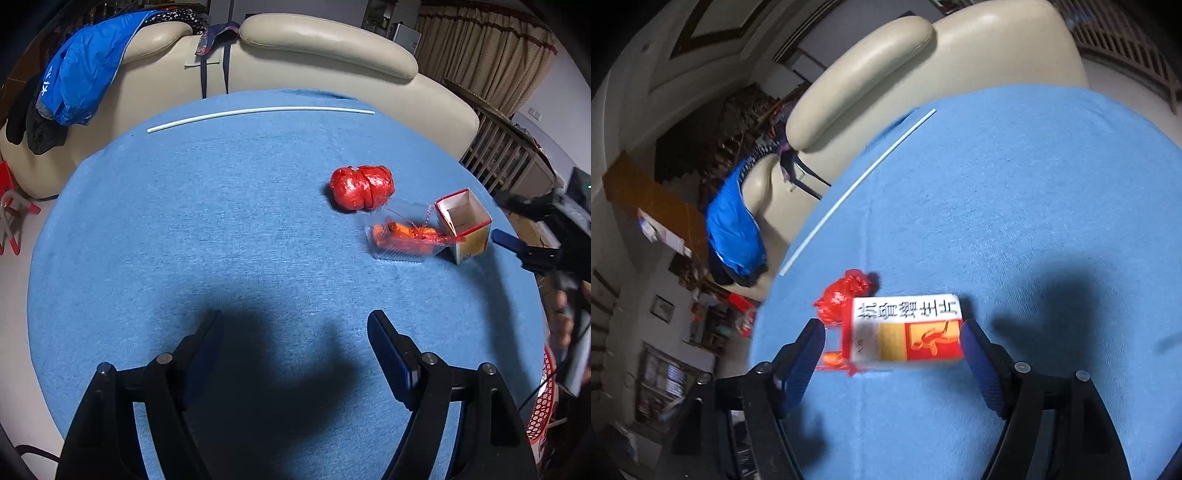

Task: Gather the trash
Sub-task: 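Grasp the red-and-white medicine box with the right tool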

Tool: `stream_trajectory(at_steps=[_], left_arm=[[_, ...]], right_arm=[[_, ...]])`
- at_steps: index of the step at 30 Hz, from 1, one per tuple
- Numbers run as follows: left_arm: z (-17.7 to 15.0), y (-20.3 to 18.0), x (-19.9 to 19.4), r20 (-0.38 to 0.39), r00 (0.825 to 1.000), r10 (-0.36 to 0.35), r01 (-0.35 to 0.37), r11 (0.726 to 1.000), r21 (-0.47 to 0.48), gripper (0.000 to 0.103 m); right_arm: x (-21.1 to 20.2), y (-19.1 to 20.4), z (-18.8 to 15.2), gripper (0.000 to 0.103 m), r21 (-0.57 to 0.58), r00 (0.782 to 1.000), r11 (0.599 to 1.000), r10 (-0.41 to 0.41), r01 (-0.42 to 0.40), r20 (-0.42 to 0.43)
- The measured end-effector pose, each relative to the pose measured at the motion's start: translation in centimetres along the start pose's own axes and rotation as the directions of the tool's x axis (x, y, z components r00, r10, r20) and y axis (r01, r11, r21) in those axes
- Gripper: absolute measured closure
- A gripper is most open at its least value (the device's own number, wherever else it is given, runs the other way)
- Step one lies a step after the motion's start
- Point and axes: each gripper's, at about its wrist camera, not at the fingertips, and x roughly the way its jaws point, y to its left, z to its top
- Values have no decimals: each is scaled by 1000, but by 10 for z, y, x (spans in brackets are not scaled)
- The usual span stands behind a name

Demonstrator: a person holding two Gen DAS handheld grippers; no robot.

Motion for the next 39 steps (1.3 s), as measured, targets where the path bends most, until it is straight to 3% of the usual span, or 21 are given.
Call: stream_trajectory(at_steps=[4,6,9,11,13,16,18,20,23,28,33,37,39], left_arm=[[-1,7,1,-3,1000,2,-2,1000,-14,24],[-1,9,4,-12,1000,-1,1,1000,-20,24],[-4,12,3,-9,1000,0,0,1000,-20,24],[-5,14,3,-8,1000,0,0,1000,-25,24],[-7,18,5,-11,1000,2,-3,999,-35,24],[-7,22,9,-21,1000,7,-8,999,-36,24],[-8,23,10,-23,1000,8,-9,999,-36,24],[-8,22,9,-19,1000,9,-9,999,-37,24],[-10,20,7,-19,1000,11,-12,999,-37,24],[-7,20,8,-14,999,30,-30,999,-34,24],[-1,29,6,-3,999,50,-50,997,-51,24],[-1,39,4,3,998,59,-58,996,-67,24],[-1,43,6,1,998,59,-59,995,-75,24]], right_arm=[[16,-9,8,15,46,1000,999,-7,7,-1],[30,-10,8,15,58,999,998,-12,14,-41],[35,-6,-2,15,99,987,990,113,-102,-114],[23,6,-29,15,123,959,967,239,-222,-153],[13,18,-52,15,92,937,959,282,-268,-209],[-5,26,-64,15,-13,956,976,210,-217,-207],[-18,32,-53,15,-151,991,985,64,-82,-121],[-18,35,-42,15,-220,997,975,-1,-17,-81],[1,37,-27,15,-201,995,980,-30,11,-92],[21,41,-17,15,-100,997,993,-69,66,-32],[48,60,-19,15,-150,983,973,-180,173,-33],[51,42,-35,16,-127,969,969,-225,212,-99],[39,24,-50,17,-92,973,980,-190,179,-133]])
